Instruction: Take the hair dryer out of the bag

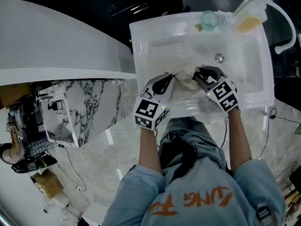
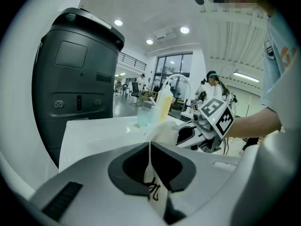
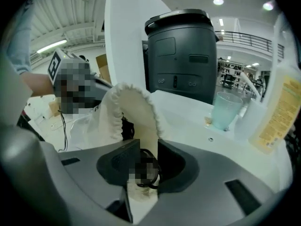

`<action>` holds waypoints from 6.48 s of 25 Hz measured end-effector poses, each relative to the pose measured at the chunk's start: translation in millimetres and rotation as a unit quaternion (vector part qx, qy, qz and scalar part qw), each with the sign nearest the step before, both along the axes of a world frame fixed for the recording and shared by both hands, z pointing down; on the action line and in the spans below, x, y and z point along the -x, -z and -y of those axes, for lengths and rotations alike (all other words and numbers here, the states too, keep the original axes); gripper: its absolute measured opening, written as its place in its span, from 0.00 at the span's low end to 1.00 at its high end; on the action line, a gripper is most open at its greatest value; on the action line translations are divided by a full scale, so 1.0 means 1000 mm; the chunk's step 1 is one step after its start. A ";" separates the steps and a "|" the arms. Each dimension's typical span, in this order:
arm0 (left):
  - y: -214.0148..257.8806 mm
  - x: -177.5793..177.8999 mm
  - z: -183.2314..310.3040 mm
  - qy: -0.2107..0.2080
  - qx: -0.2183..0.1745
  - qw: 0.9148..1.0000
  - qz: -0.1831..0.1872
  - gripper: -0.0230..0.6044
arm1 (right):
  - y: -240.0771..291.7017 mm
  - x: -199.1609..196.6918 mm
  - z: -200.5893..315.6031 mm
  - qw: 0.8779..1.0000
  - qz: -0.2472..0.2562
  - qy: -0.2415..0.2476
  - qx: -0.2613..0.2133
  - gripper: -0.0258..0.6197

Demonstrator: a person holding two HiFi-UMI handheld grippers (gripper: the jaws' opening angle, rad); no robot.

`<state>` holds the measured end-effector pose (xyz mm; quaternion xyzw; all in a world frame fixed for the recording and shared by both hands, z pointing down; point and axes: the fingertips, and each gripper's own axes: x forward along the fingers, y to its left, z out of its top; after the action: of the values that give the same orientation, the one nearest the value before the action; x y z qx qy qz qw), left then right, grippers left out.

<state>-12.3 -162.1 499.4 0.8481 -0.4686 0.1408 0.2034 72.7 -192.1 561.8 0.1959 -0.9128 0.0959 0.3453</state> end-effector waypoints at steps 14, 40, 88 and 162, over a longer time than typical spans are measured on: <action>-0.004 -0.014 -0.008 -0.031 0.005 0.999 -0.014 0.05 | -0.047 0.022 -0.030 0.970 -0.120 0.208 0.025 0.43; -0.080 0.097 -0.118 0.046 0.189 0.969 0.154 0.31 | -0.085 0.032 -0.043 0.913 -0.264 0.309 0.039 0.56; -0.086 0.133 -0.054 0.068 0.148 0.958 0.234 0.05 | -0.030 -0.024 -0.032 0.950 -0.276 0.146 -0.021 0.32; -0.052 0.102 -0.055 0.005 0.089 0.973 0.213 0.14 | -0.109 -0.167 0.062 0.894 -0.157 -0.359 0.218 0.33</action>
<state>-114.0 -106.8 551.9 0.7745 -0.4913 0.3585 0.1740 239.9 -253.6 670.6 0.4427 -0.6705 0.3776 0.4603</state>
